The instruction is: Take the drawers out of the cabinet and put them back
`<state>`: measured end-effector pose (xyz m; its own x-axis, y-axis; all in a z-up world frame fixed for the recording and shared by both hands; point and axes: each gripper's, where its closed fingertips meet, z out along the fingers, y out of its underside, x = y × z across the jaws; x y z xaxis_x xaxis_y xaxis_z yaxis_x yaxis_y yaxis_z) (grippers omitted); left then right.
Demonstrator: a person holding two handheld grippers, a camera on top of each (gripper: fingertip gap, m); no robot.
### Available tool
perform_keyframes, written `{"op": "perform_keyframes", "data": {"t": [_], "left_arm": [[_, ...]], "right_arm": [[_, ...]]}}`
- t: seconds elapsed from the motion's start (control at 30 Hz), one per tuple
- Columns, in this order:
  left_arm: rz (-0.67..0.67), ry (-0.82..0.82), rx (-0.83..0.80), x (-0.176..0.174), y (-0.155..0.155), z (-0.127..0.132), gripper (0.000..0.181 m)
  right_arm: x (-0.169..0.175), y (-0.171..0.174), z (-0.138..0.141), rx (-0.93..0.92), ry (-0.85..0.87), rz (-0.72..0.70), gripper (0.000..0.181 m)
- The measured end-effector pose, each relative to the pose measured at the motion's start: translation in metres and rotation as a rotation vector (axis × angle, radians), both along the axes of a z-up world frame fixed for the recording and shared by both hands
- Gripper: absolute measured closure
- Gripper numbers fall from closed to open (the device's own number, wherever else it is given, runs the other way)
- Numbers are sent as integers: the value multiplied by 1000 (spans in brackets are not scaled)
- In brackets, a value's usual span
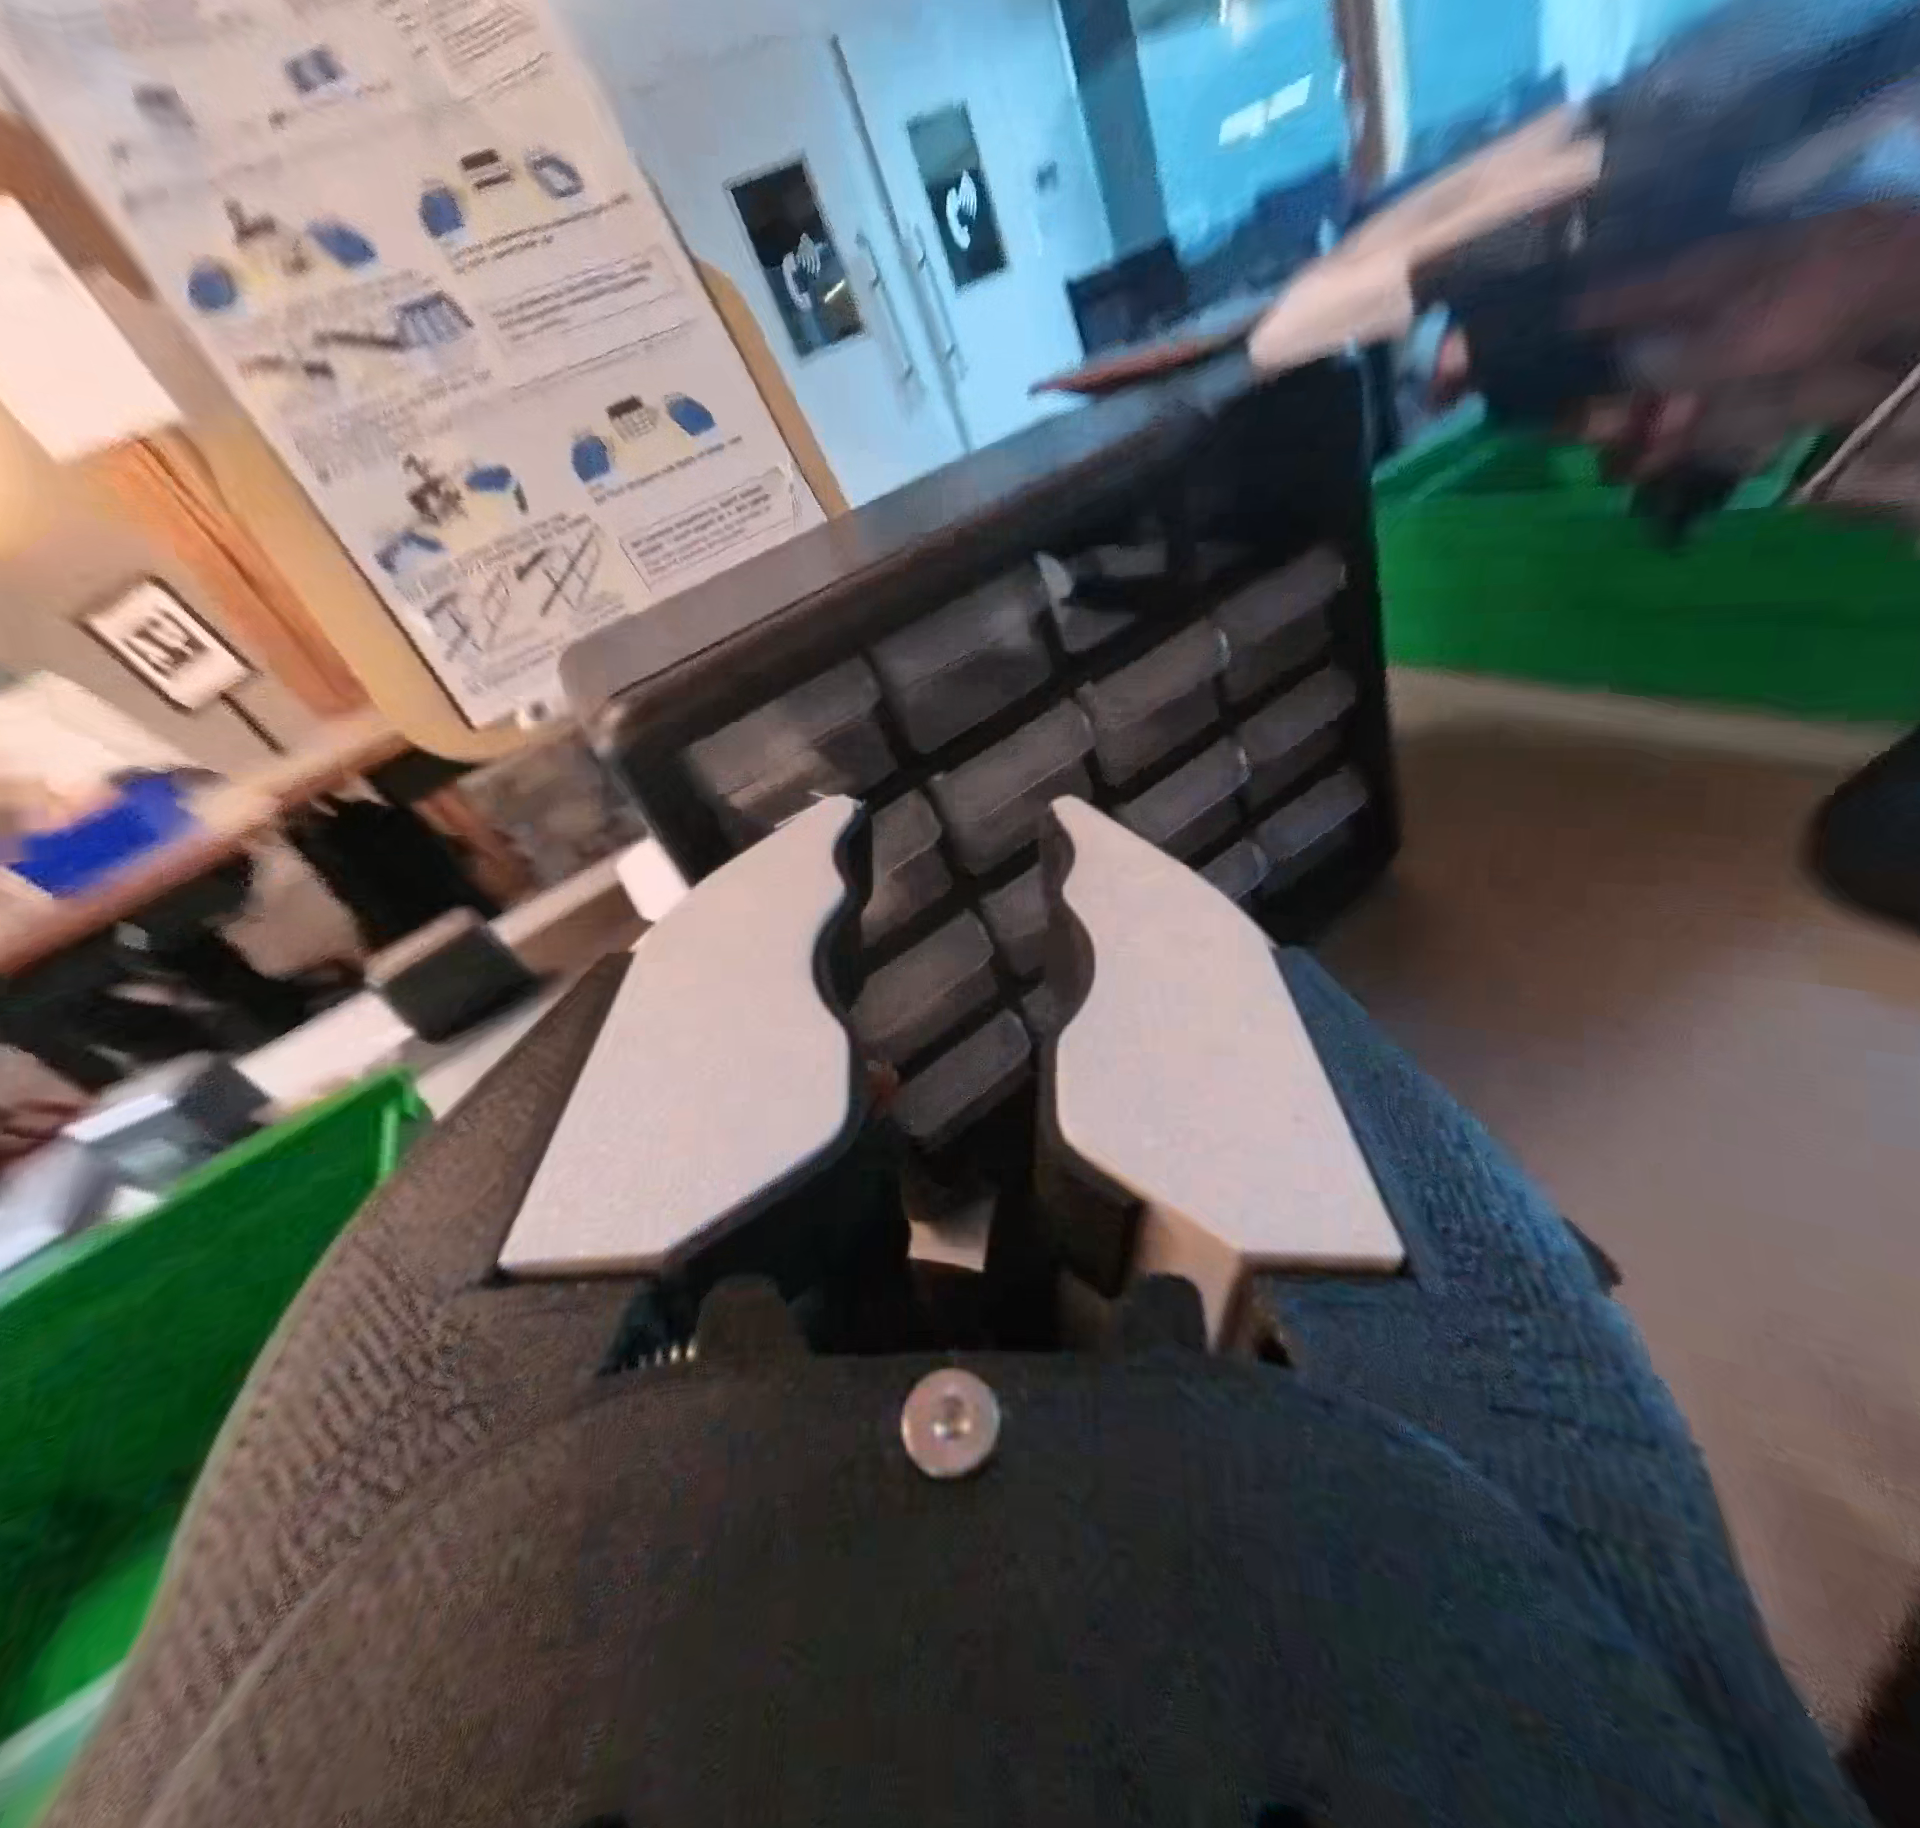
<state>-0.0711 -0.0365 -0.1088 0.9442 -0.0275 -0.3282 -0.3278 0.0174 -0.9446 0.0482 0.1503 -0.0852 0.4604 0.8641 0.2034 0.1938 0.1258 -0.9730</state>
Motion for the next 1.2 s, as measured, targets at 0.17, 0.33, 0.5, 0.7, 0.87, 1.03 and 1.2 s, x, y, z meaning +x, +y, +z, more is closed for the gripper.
{"op": "perform_keyframes", "data": {"t": [0.17,0.33,0.5,0.7,0.87,1.03,1.2], "left_arm": [[132,-191,38,-83,-68,3,143],[607,-200,-140,-199,-131,-34,141],[971,-202,-490,-261,-190,-99,136],[850,-355,-467,-267,-182,-117,136],[843,-378,-620,-281,-184,-132,139],[826,-364,-726,-291,-173,-137,142],[836,-311,-885,-303,-171,-153,144]], "right_arm": [[1,0,0,2,25,-22,181],[12,-16,1,-18,104,-18,146],[27,-49,-27,-75,126,19,134],[53,-81,-68,-211,173,54,135],[65,-79,-60,-192,170,56,134],[70,-78,-57,-134,149,20,137],[70,-80,-56,-120,149,23,138]]}}
